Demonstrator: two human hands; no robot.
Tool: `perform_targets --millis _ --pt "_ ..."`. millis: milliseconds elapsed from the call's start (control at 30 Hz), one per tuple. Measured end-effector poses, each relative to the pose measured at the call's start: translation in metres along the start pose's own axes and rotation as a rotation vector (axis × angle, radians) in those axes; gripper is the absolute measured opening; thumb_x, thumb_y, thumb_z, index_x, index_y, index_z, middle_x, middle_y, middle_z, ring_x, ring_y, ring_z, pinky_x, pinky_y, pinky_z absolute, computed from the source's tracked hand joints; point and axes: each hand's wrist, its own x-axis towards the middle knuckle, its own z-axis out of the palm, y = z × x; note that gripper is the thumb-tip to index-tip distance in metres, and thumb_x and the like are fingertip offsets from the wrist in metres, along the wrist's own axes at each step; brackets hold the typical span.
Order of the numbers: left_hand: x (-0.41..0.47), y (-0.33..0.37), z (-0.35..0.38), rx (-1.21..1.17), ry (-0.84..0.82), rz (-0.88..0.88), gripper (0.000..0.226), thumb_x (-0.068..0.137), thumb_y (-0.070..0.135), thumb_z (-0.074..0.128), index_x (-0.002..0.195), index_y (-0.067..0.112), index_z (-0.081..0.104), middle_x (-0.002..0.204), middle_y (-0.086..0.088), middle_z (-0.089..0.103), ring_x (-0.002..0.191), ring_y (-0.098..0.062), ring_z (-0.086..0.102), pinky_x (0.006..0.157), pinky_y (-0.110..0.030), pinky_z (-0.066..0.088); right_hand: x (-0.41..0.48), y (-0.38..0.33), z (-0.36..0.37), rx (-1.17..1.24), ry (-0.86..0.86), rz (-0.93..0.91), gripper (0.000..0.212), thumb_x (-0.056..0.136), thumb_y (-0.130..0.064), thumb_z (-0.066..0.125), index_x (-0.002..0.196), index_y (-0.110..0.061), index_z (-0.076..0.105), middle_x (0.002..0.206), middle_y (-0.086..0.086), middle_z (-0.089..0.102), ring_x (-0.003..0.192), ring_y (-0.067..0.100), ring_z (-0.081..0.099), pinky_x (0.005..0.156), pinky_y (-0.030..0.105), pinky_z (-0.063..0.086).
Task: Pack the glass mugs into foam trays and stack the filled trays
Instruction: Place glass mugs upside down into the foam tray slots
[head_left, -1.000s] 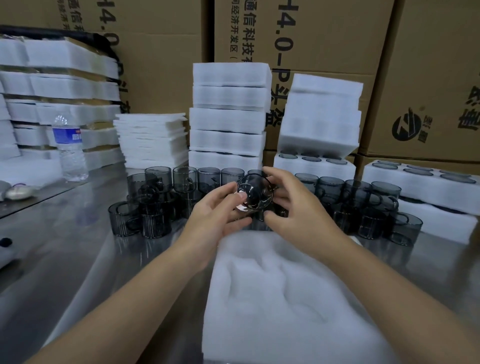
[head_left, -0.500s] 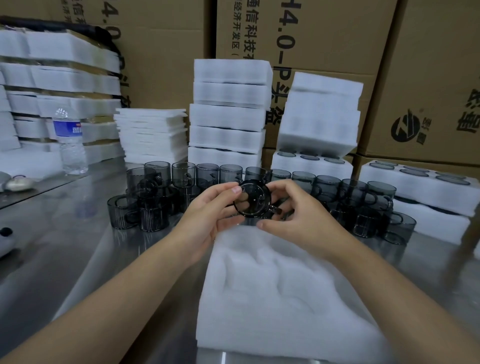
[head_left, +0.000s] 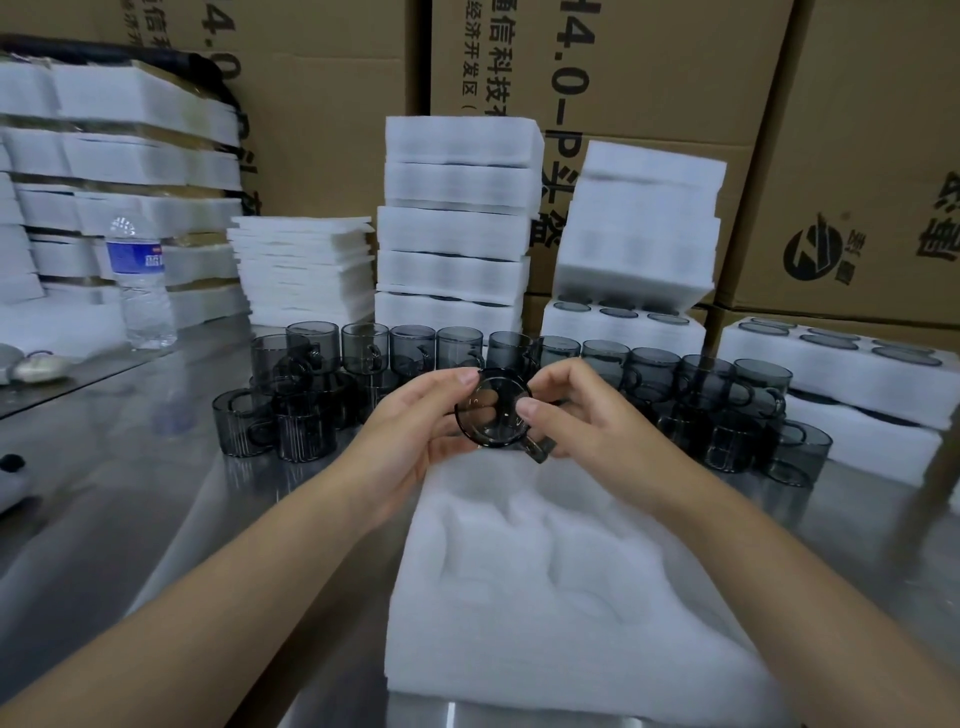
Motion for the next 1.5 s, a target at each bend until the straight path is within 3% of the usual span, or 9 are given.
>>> perform_targets --millis 133,333,433,533,767,933,1033,1333,1500 --pt "0.0 -0.001 0.0 0.014 0.0 0.004 0.05 0.056 0.043 0.075 0.098 0.017 0.07 0.101 -0.01 0.073 0.082 -0.015 0.07 0.06 -0.02 0.055 0.002 0.001 0.001 0.041 0.036 -0.008 0.012 0.087 -0.039 0.061 0.092 -0.03 0.056 0.083 -0.019 0.063 0.078 0.013 0.062 0.081 0.04 0.052" --pt "0.0 0.001 -0.002 0.024 -0.04 -0.012 0.039 0.053 0.04 0.076 0.085 0.019 0.078 0.095 -0.008 0.074 0.082 -0.013 0.071 0.061 -0.018 0.055 0.005 0.001 0.002 0.108 0.076 0.003 0.018 0.085 -0.043 0.06 0.091 -0.025 0.059 0.073 -0.019 0.065 0.067 0.001 0.062 0.066 0.018 0.052" --pt "-0.001 0.002 -0.002 0.023 -0.036 -0.008 0.046 0.053 0.038 0.076 0.094 0.016 0.075 0.097 -0.008 0.074 0.084 -0.013 0.071 0.06 -0.018 0.054 0.005 0.001 0.001 0.133 0.083 0.01 0.015 0.086 -0.038 0.061 0.091 -0.024 0.059 0.076 -0.014 0.066 0.066 0.001 0.062 0.061 0.014 0.05" --pt "-0.002 0.001 0.0 0.034 -0.02 0.015 0.059 0.051 0.037 0.077 0.104 0.014 0.068 0.1 -0.008 0.074 0.086 -0.013 0.071 0.061 -0.018 0.054 0.004 0.001 0.0 0.142 0.066 0.019 0.008 0.09 -0.033 0.059 0.09 -0.025 0.059 0.076 -0.014 0.063 0.067 0.001 0.062 0.062 0.015 0.049" --pt "-0.001 0.001 -0.002 0.082 -0.033 0.026 0.052 0.054 0.039 0.076 0.101 0.017 0.071 0.101 -0.008 0.073 0.088 -0.014 0.071 0.065 -0.02 0.056 0.004 0.001 0.0 0.151 0.051 0.038 0.005 0.091 -0.029 0.058 0.09 -0.024 0.058 0.076 -0.011 0.064 0.067 0.006 0.065 0.069 0.024 0.055" --pt "-0.003 0.013 0.003 0.301 0.027 0.051 0.038 0.055 0.055 0.071 0.077 0.025 0.078 0.086 -0.002 0.075 0.062 -0.009 0.067 0.048 -0.016 0.047 0.004 -0.001 0.0 0.217 -0.007 0.047 0.015 0.089 -0.029 0.063 0.094 -0.016 0.057 0.075 0.005 0.071 0.068 0.017 0.07 0.068 0.029 0.058" --pt "-0.005 0.019 0.002 0.472 0.059 0.074 0.024 0.077 0.045 0.066 0.075 0.024 0.077 0.083 0.003 0.075 0.051 -0.004 0.062 0.046 -0.017 0.048 0.003 -0.003 0.0 0.159 -0.035 0.035 0.022 0.089 -0.036 0.062 0.091 -0.015 0.063 0.072 -0.002 0.071 0.068 0.012 0.069 0.067 0.024 0.057" --pt "-0.006 0.018 -0.005 0.725 0.039 0.086 0.03 0.089 0.033 0.061 0.077 0.009 0.073 0.076 -0.013 0.071 0.054 -0.009 0.062 0.049 -0.019 0.049 -0.002 0.0 -0.001 -0.019 -0.075 0.054 0.035 0.074 -0.057 0.063 0.081 -0.024 0.07 0.082 -0.005 0.073 0.077 0.007 0.069 0.076 0.028 0.056" --pt "-0.007 0.015 -0.01 0.919 -0.001 0.219 0.032 0.089 0.038 0.059 0.073 0.014 0.073 0.072 -0.01 0.07 0.063 -0.019 0.065 0.061 -0.031 0.056 0.0 0.0 -0.001 -0.015 -0.054 0.042 0.027 0.078 -0.048 0.066 0.079 -0.022 0.07 0.077 -0.007 0.071 0.068 0.001 0.066 0.072 0.021 0.056"
